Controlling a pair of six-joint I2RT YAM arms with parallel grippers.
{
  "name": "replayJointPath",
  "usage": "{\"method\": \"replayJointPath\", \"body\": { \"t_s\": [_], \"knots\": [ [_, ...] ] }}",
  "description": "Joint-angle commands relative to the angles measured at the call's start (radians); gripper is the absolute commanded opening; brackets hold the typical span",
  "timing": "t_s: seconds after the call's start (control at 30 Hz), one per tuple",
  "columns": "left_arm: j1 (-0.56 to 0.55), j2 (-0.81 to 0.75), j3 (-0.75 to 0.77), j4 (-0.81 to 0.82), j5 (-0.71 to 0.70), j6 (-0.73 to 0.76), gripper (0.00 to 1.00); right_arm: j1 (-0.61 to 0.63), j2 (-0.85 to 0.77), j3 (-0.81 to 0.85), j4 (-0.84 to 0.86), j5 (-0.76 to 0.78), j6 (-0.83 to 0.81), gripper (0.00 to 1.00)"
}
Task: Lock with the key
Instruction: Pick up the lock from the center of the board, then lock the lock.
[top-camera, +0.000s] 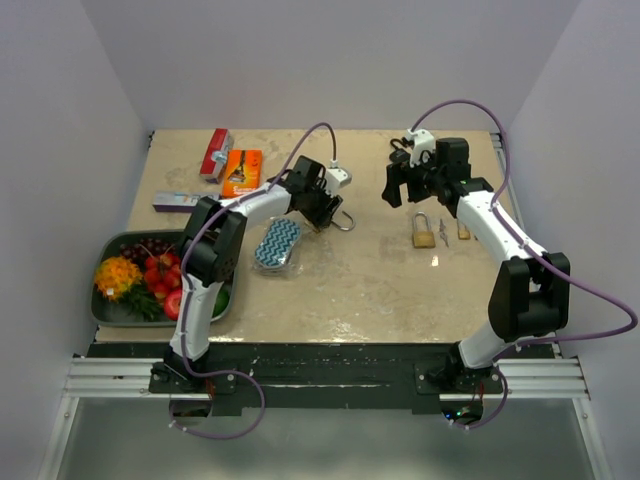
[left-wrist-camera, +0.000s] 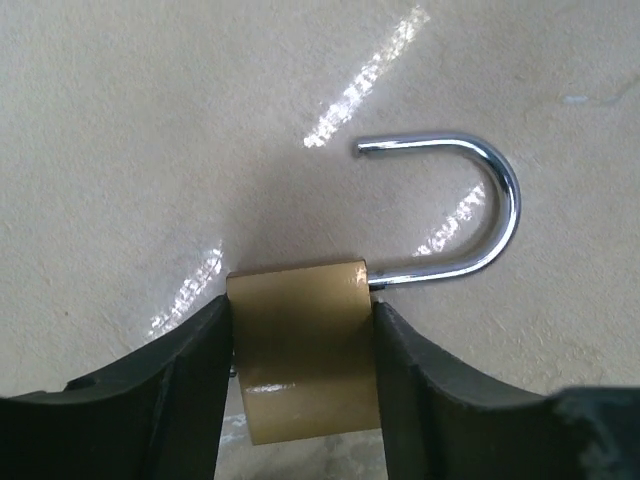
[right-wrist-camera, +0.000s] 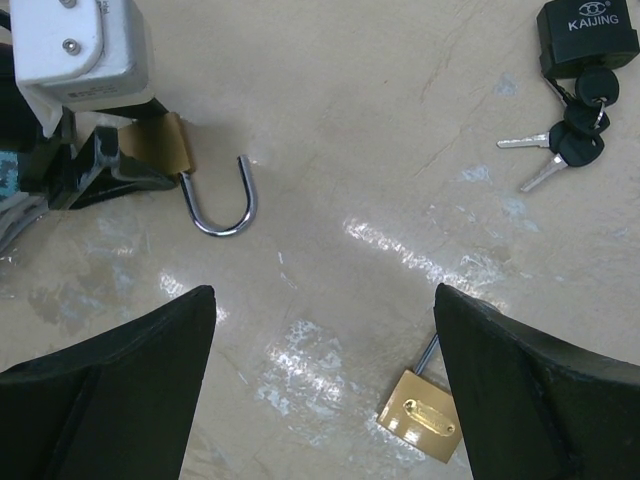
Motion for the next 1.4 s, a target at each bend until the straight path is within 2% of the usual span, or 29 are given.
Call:
{"method": "replayJointPath", "body": {
  "t_s": [0.0,0.03,0.1,0.13,0.23,0.43,0.5,0.63,0.7,0.77,0.93,1.1,1.37],
  "knots": [
    [-0.006,0.061,0.052,-0.071,-0.036,-0.012,0.41,-0.001,0.007,0.03,0.005,0.011,-0.004,0.93],
    [-0.006,0.055,0.054,-0.057,-0.049,-0.03,0.23,-0.001,0.006,0.03,0.005,0.011,0.003,0.93],
    [-0.006,0.044,0.075,-0.043,-0.023,-0.072,0.1,-0.001,0.006,0.03,0.006,0.009,0.011,0.93],
    [-0.005,0.032,0.084,-0.038,-0.012,-0.087,0.0,-0.001,0.004,0.026,0.006,0.008,0.02,0.93],
    [-0.003,0.0,0.132,-0.026,0.057,-0.171,0.0,-0.001,-0.012,0.004,0.028,0.016,0.046,0.93],
    [0.012,-0.103,0.149,0.101,0.167,-0.495,0.0,-0.002,-0.1,-0.055,0.118,0.069,0.111,0.93],
    [0.023,-0.135,0.118,0.182,0.212,-0.587,0.0,-0.002,-0.132,-0.085,0.19,0.071,0.144,0.93],
    [0.058,-0.186,0.034,0.397,0.279,-0.896,0.0,0.002,-0.213,-0.204,0.363,0.08,0.253,0.92],
    [0.066,-0.218,-0.015,0.507,0.292,-0.987,0.0,0.008,-0.244,-0.253,0.447,0.083,0.284,0.91],
    [0.078,-0.237,-0.079,0.642,0.301,-1.145,0.0,0.022,-0.253,-0.275,0.485,0.094,0.306,0.91],
    [0.093,-0.246,-0.141,0.799,0.306,-1.435,0.0,0.12,-0.243,-0.303,0.537,0.147,0.298,0.89],
    [0.093,-0.249,-0.201,0.925,0.295,-1.607,0.0,0.223,-0.212,-0.297,0.607,0.281,0.286,0.88],
    [0.093,-0.263,-0.201,0.911,0.287,-1.701,0.0,0.32,-0.106,-0.249,0.703,0.348,0.238,0.88]
  ]
}}
